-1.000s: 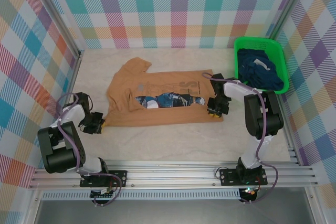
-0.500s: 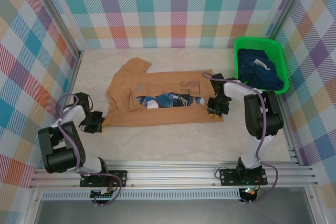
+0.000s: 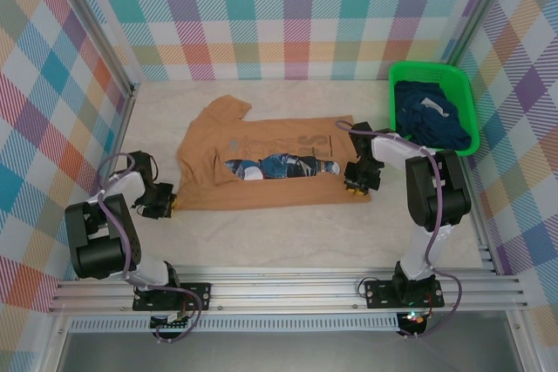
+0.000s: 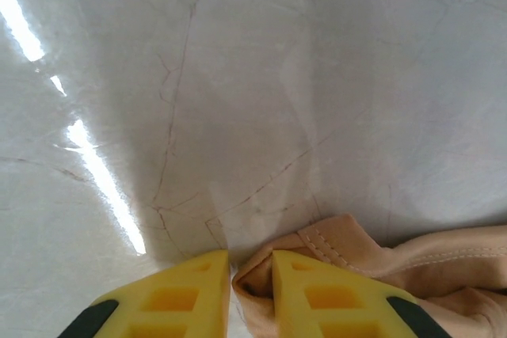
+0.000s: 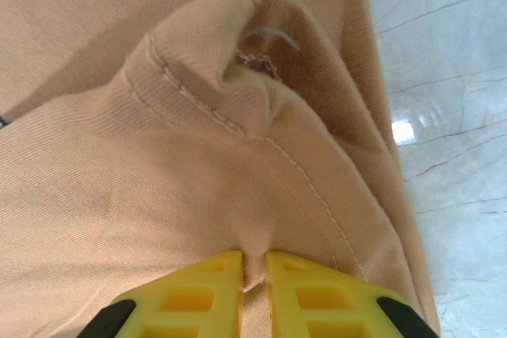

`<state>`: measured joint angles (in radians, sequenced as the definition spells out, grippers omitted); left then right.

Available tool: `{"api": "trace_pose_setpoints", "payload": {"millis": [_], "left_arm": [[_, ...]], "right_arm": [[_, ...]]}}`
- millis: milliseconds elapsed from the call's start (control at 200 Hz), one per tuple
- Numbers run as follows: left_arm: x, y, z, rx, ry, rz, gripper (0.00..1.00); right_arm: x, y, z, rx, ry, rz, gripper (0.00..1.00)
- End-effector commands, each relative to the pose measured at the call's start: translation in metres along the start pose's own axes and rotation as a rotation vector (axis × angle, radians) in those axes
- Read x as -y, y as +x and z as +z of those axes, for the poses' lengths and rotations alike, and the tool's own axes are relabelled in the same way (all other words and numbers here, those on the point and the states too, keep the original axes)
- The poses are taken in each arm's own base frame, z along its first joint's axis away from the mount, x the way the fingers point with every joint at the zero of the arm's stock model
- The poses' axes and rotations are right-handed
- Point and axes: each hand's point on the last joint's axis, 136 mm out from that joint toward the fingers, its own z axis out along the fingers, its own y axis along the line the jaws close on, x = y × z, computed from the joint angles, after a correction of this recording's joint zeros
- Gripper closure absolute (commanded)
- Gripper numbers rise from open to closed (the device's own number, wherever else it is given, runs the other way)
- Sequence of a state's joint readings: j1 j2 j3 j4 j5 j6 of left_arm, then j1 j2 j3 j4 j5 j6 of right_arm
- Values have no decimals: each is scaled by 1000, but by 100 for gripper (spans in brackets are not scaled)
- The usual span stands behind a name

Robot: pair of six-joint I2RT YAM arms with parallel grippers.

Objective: Fold and stack the t-shirts

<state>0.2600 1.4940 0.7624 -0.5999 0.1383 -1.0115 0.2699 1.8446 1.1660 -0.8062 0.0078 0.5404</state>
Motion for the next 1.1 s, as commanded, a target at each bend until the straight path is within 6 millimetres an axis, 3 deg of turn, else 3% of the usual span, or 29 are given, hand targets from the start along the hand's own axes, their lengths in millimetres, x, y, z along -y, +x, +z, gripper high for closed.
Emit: {"api": "trace_pose_setpoints", "payload": {"millis": [0, 65, 580, 795, 1025, 1095], "left_arm": [[10, 5, 2, -10, 12, 21, 91], [7, -2, -3, 33, -10, 33, 100], [-6, -29, -27, 77, -297, 258, 100], [-4, -15, -15, 7, -296, 275, 100], [-17, -4, -13, -1, -323, 292, 100], [-17, -8, -20, 28, -327, 302, 92]], "right_arm": [[13, 17, 11, -79, 50, 6, 85], [13, 17, 11, -79, 54, 5, 85], [18, 12, 11, -70, 96, -17, 95], [10, 14, 8, -82, 50, -21, 92], [8, 19, -11, -49, 13, -8, 84], [7, 18, -19, -28, 6, -10, 82]]}}
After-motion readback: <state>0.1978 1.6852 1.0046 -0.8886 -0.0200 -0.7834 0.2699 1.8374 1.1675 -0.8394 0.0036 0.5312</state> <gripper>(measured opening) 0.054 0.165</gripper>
